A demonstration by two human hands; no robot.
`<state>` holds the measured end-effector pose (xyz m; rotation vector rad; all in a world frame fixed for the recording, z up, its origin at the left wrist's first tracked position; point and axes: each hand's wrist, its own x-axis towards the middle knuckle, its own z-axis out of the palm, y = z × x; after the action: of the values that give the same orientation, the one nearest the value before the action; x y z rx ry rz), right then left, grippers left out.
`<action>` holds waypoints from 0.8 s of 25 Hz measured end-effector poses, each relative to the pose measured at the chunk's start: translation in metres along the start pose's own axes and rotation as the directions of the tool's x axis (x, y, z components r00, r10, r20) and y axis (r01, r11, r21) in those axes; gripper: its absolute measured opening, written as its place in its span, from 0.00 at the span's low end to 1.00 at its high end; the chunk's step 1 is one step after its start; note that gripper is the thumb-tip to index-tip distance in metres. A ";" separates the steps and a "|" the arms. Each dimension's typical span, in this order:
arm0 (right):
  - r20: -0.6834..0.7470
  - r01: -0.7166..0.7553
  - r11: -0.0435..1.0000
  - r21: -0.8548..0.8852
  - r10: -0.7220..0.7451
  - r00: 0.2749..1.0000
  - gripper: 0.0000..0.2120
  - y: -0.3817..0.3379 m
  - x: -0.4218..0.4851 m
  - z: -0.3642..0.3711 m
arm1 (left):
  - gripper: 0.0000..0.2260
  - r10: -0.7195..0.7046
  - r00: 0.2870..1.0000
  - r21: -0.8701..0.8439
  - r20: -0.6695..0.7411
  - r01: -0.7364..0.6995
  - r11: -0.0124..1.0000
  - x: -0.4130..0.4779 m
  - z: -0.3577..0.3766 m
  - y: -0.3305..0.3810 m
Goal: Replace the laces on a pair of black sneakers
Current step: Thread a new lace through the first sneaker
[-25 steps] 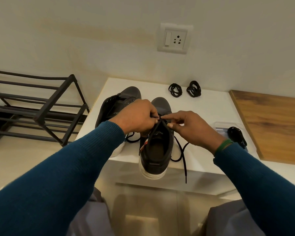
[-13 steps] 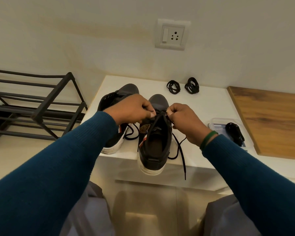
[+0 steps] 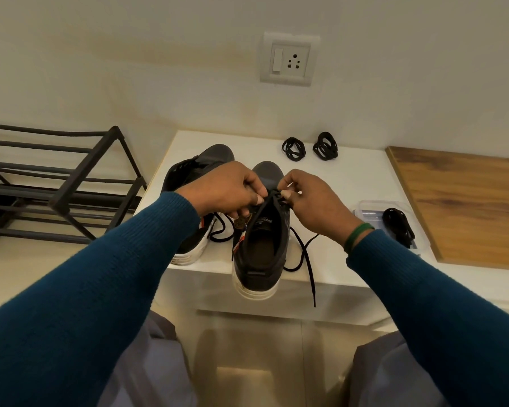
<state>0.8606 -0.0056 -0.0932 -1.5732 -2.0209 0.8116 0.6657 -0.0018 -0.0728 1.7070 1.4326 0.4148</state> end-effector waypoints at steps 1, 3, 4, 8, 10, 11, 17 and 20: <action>0.034 0.041 0.999 -0.033 -0.040 0.999 0.07 0.000 0.001 -0.002 | 0.05 -0.002 1.000 0.005 -0.001 0.002 1.000 0.001 0.000 0.000; 0.061 0.076 0.996 -0.055 -0.073 0.995 0.08 0.001 0.001 -0.006 | 0.05 0.010 1.000 0.050 -0.012 -0.010 0.999 0.002 0.003 0.001; 0.050 0.055 0.998 -0.019 -0.054 0.997 0.08 0.001 0.001 -0.008 | 0.04 0.022 1.000 0.084 -0.018 -0.020 0.996 0.003 0.004 0.001; 0.035 -0.079 0.988 0.131 0.075 0.997 0.07 -0.001 0.002 -0.008 | 0.03 0.054 0.998 0.172 -0.029 -0.048 0.984 0.004 0.007 0.002; 0.095 -0.143 0.979 0.143 0.130 0.987 0.07 0.000 0.003 -0.011 | 0.04 0.065 0.997 0.184 -0.037 -0.057 0.981 0.004 0.005 0.002; 0.150 -0.169 0.974 0.153 0.146 0.978 0.08 0.001 0.003 -0.014 | 0.04 0.073 0.996 0.188 -0.043 -0.063 0.980 0.004 0.005 0.002; 0.183 -0.026 0.990 0.138 0.000 0.983 0.09 0.004 -0.002 -0.019 | 0.05 0.106 0.992 0.203 -0.063 -0.091 0.975 0.001 0.001 0.002; 0.072 0.081 0.995 0.058 -0.085 0.994 0.05 0.000 -0.001 -0.011 | 0.05 0.104 0.992 0.225 -0.066 -0.087 0.971 0.001 0.002 0.004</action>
<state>0.8686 -0.0045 -0.0850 -1.4380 -2.0831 0.8984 0.6698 -0.0014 -0.0717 1.9638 1.5022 0.3882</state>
